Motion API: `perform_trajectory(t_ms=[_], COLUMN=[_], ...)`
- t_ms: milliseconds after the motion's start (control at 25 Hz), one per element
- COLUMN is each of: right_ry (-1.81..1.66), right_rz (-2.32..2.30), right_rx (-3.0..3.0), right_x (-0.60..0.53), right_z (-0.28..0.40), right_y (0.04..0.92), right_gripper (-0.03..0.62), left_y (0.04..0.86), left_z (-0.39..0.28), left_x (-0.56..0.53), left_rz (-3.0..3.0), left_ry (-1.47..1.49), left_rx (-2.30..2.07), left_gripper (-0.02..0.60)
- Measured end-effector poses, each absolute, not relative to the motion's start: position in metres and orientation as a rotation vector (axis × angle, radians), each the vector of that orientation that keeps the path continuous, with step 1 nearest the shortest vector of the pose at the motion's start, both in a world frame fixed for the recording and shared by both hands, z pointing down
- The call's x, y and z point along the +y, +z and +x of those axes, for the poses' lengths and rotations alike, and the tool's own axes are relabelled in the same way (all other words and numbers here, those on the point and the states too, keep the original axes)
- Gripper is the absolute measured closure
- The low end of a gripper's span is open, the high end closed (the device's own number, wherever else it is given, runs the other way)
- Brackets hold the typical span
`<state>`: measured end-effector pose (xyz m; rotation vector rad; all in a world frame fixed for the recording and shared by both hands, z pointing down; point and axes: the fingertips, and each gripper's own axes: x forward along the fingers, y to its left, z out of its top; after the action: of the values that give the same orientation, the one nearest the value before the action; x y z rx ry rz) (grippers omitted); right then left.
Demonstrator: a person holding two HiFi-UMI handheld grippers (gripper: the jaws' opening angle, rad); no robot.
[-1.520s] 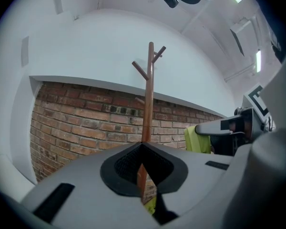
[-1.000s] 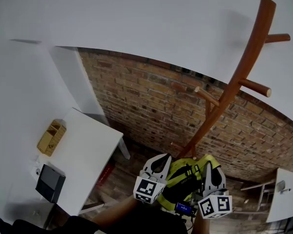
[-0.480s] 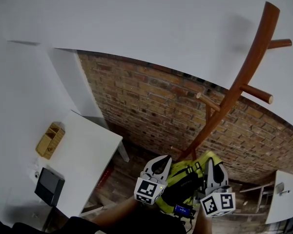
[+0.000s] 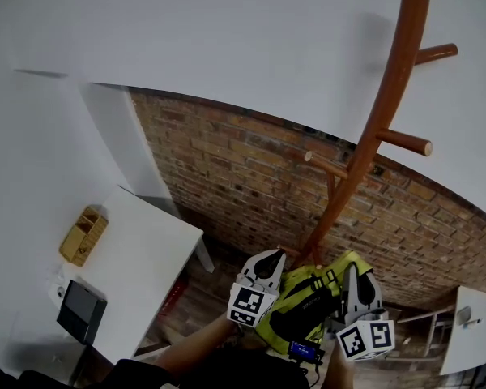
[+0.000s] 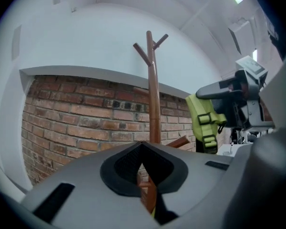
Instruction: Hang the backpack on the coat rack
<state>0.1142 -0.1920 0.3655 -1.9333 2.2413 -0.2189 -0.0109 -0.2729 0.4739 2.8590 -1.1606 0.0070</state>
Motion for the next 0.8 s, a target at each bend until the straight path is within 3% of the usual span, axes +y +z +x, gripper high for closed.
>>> perform_trajectory(t_ms=[800], right_ry=[-0.255], right_rz=[-1.984], right_rx=[2.199], right_x=[-0.173], right_z=[0.136], right_y=[0.374], right_gripper=[0.554], left_y=[0.479], left_z=[0.025], left_x=[-0.256], left_rz=[2.894], left_ry=[0.031], left_rx=[-1.027], left_gripper=[0.575])
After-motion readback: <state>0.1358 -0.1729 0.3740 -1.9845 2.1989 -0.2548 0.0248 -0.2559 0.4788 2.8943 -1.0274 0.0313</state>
